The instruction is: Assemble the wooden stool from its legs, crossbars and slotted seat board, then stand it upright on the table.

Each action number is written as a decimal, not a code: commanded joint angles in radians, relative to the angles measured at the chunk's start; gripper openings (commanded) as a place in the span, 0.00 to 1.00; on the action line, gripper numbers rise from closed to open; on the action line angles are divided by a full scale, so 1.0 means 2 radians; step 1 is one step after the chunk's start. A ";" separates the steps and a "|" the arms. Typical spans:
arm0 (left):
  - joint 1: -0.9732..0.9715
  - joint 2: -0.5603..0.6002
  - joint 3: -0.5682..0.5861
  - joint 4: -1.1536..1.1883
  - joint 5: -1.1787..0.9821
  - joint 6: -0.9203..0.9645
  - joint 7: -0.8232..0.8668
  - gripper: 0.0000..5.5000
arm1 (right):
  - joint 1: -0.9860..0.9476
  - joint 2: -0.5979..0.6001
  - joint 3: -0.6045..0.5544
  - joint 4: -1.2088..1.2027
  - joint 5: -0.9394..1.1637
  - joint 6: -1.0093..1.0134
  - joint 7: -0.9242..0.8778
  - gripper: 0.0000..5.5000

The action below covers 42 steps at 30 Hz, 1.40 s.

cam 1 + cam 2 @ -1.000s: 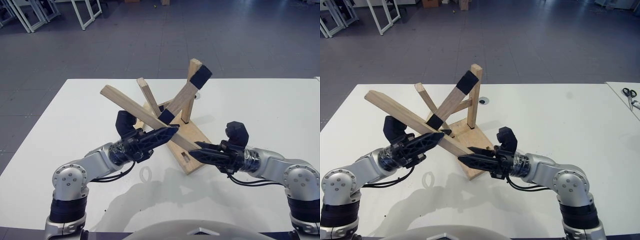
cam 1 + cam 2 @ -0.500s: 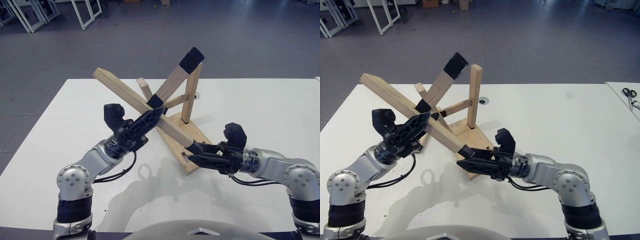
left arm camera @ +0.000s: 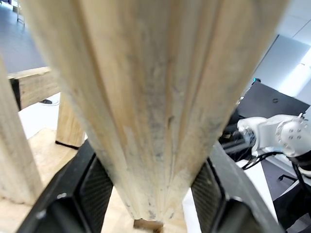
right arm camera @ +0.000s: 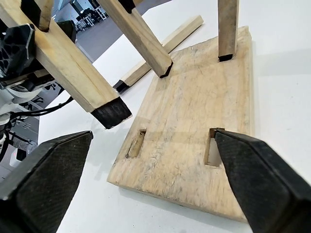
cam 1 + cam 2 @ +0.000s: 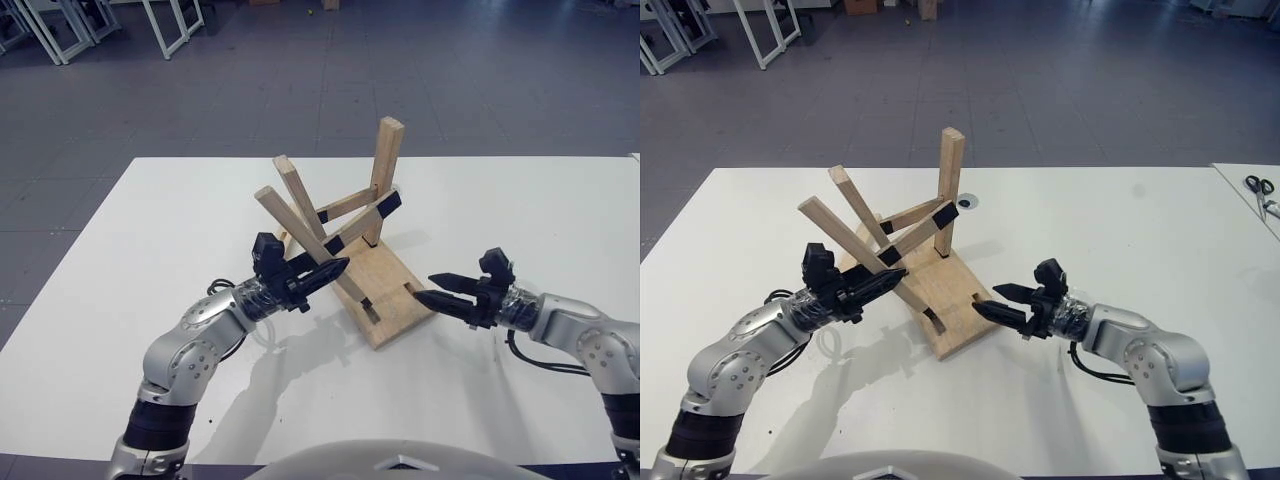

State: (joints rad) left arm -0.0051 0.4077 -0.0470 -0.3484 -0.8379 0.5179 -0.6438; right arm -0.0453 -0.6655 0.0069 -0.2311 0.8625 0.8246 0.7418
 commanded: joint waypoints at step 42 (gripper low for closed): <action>-0.042 0.138 -0.279 0.160 0.408 0.045 -0.025 0.37 | -0.042 0.062 -0.013 0.114 -0.192 -0.086 -0.069 0.83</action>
State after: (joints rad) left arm -0.2108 0.5555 -0.4254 -0.2641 -0.2646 0.3145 -0.7279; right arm -0.0912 -0.5592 0.0114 -0.0245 0.5075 0.6753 0.6335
